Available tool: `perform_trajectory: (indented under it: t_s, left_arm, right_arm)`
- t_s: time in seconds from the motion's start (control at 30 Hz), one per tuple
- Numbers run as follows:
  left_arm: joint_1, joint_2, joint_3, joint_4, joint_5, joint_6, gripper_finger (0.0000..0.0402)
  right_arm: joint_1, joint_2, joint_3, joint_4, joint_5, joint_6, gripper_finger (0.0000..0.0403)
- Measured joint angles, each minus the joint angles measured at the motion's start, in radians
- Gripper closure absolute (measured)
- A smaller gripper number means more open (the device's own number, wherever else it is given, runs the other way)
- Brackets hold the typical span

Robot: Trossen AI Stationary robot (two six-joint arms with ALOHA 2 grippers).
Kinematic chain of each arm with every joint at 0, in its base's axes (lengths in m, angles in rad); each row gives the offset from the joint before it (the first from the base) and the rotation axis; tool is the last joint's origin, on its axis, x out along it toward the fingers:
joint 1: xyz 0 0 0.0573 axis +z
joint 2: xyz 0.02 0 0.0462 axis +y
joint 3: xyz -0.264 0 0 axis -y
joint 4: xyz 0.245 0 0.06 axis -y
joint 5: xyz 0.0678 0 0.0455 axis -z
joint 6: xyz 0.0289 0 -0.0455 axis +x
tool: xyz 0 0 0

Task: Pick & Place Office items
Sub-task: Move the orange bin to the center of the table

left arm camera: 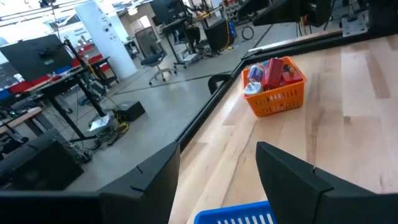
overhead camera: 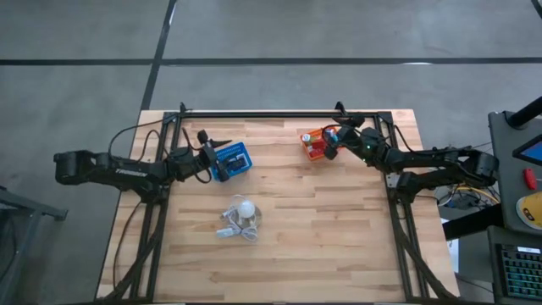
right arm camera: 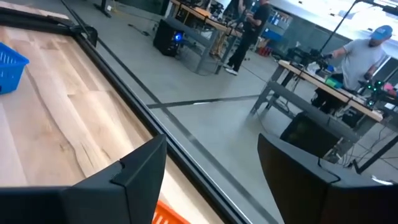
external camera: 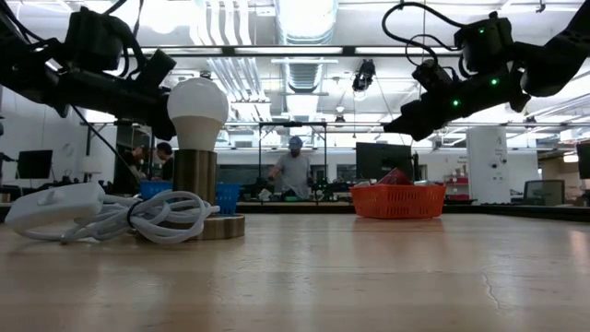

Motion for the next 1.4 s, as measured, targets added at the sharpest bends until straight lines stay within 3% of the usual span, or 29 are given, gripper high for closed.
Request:
perform_trajectory:
  t_s: [0.33, 0.53, 0.9, 1.17, 1.4]
  left_arm:
    - [0.001, 0.000, 0.000, -0.002, 0.003, 0.006, 0.0186]
    - [0.001, 0.000, 0.000, -0.001, 0.003, -0.078, 0.0186]
    - [0.001, 0.000, 0.000, 0.004, 0.003, -0.118, 0.0186]
    - [0.001, 0.000, 0.000, 0.001, 0.003, -0.186, 0.0186]
    - [0.001, 0.000, 0.000, -0.005, 0.004, -0.196, 0.0186]
  right_arm:
    - [0.000, -0.002, 0.000, 0.035, 0.003, -0.012, 0.0157]
    - [0.000, -0.002, 0.000, 0.034, 0.002, -0.022, 0.0157]
    - [-0.020, -0.002, 0.000, -0.060, -0.003, 0.104, 0.0157]
    - [-0.073, -0.002, 0.000, -0.181, -0.266, 0.185, 0.0158]
    - [-0.072, -0.002, 0.002, -0.183, -0.391, 0.203, 0.0150]
